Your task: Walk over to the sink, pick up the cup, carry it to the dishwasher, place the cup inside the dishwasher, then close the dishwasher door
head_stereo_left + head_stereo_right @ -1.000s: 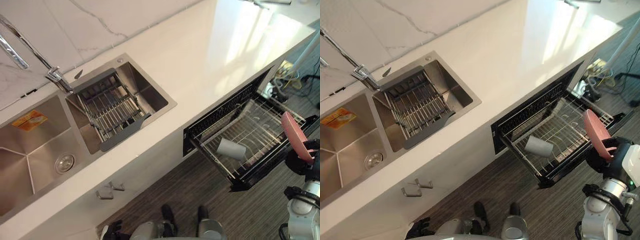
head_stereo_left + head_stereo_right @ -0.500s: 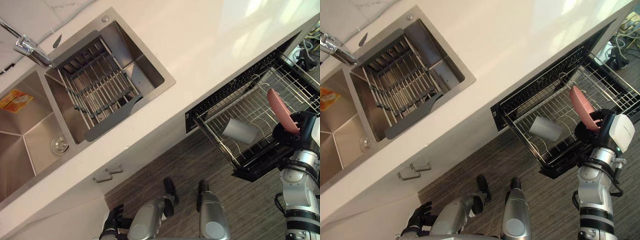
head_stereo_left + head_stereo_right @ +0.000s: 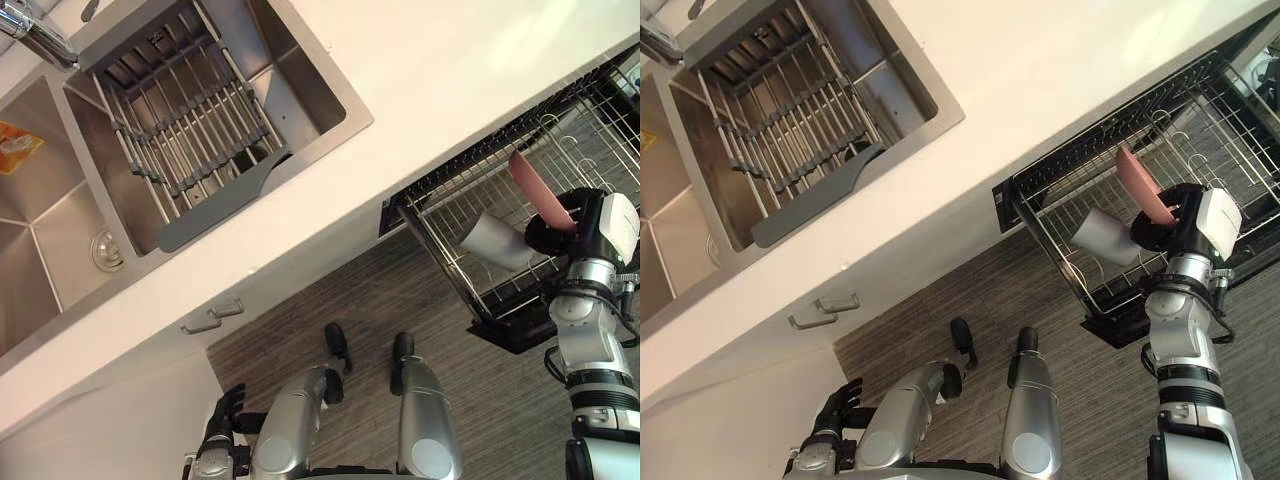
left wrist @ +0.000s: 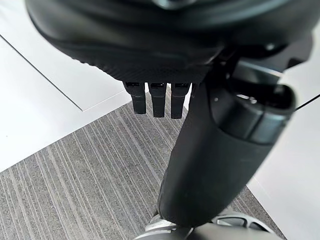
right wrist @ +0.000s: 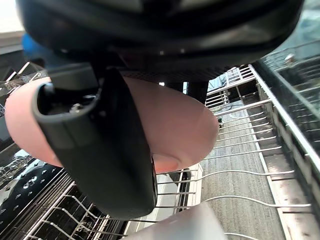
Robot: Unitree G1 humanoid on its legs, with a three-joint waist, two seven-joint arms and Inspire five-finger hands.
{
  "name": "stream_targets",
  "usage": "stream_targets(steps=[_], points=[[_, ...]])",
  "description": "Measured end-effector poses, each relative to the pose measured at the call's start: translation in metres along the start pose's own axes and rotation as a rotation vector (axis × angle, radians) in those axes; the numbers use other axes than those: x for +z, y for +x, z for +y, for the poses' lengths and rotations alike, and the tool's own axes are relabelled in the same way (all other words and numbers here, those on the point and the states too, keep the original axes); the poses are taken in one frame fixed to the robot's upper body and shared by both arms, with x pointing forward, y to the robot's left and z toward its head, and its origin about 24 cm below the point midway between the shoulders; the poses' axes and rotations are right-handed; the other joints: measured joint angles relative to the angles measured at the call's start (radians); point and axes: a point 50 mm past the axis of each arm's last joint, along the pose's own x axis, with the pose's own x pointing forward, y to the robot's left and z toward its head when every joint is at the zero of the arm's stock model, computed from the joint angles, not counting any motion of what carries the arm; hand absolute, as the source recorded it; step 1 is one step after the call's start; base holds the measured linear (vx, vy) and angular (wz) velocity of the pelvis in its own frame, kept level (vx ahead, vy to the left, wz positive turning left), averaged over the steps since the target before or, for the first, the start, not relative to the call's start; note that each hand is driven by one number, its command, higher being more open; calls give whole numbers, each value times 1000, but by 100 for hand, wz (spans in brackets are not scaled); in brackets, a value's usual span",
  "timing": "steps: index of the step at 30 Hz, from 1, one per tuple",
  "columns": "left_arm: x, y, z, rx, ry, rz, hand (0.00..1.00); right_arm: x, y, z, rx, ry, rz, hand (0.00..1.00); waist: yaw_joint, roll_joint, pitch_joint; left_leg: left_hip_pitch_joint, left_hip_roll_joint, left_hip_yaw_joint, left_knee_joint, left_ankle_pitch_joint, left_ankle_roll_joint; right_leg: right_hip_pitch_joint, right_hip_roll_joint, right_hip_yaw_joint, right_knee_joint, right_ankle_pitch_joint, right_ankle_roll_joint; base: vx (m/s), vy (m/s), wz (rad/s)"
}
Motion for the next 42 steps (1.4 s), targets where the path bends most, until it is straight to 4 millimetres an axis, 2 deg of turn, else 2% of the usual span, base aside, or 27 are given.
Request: stream_targets(steps=[6,13,21,27,31,35,40,42], points=[[12,3,-1,20,-12,-39,90,9,7,-4,-74,18,2,90,8,0,0,-15,-4,6,-11,11,-1,-22,-6,-1,7,0,0,38,4,2],[24,6,-3,35,-18,-75,90,-3,-5,-3,-146,87,103,90,20,0,0,-13,-6,12,-12,11,-1,-22,-12,-3,12,-1,1,11,4,1],[37,9,-5,38,-20,-105,90,-12,-40,-18,-249,178,123,90,26,-2,1,4,-6,16,-13,10,-4,-6,-14,-5,13,-1,1,0,0,0],[50,11,-17,13,-37,-141,90,-3,-65,-33,-318,230,81,90,23,-7,2,13,-4,23,-14,6,-9,3,-14,-5,4,-1,2,11,2,0],[58,8,-33,-22,-74,-167,90,2,-86,-37,-352,291,76,90,17,-24,3,29,15,60,0,-6,-4,33,-3,-7,-15,0,2,44,-5,-4],[62,9,-34,-30,-76,-173,90,6,-109,-38,-383,401,89,90,5,-47,-4,33,35,68,24,-28,-7,55,14,-8,-38,0,2,75,-23,-7],[60,10,-33,-18,-93,-150,90,-14,-131,-40,-421,489,204,90,1,-59,-15,48,56,83,60,-44,-13,94,29,-4,-63,0,3,92,-12,-10],[58,10,-32,-14,-97,-141,90,-24,-141,-32,-411,535,285,90,4,-67,-24,67,67,102,69,-61,-17,110,40,11,-75,0,3,73,-1,-25]])
